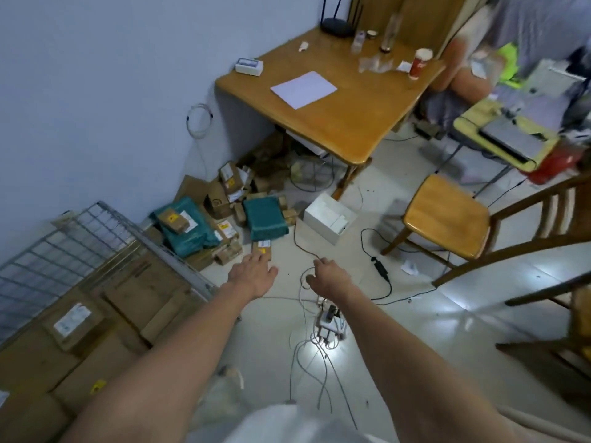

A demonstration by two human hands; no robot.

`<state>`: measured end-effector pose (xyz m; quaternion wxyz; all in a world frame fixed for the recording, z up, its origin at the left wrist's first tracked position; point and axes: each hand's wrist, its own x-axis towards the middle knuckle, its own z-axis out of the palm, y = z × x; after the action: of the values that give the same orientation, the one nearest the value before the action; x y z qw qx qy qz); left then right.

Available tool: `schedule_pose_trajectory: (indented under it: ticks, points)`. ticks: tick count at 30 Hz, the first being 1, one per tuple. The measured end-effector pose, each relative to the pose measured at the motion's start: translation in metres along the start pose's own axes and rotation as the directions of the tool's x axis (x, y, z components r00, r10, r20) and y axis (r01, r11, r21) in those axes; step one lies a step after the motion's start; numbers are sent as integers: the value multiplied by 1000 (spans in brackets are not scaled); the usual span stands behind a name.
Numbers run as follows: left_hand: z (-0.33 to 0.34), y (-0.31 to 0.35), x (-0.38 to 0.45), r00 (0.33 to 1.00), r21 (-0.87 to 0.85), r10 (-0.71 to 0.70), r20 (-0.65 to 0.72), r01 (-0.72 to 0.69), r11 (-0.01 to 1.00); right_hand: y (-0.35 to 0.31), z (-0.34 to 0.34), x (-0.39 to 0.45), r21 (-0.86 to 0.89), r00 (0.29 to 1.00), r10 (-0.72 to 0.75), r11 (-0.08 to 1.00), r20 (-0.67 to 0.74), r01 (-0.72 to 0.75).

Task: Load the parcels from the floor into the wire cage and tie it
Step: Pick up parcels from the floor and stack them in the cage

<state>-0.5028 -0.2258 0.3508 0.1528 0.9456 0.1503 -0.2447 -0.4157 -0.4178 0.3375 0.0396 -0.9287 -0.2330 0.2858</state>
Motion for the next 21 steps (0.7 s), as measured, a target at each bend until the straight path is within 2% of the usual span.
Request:
schedule_pose_trajectory:
  ticks: [4,9,17,21]
  points:
    - [5,-14,36,998,15,-42,51,41,999,-28,-12,51,28,1000,4,1000,31,-4]
    - [-10,-46,101,995,13,-62,82,61,998,-31,-28,111,83,998,46,995,35,-49]
    - [-54,-83,181,984,-11,-93,149,96,995,-26,-67,189,42,994,81,996,79,-85]
    - [-70,-99,226,983,-52,-115,140,123,991,-35,-88,237,45,993,48,998,105,-53]
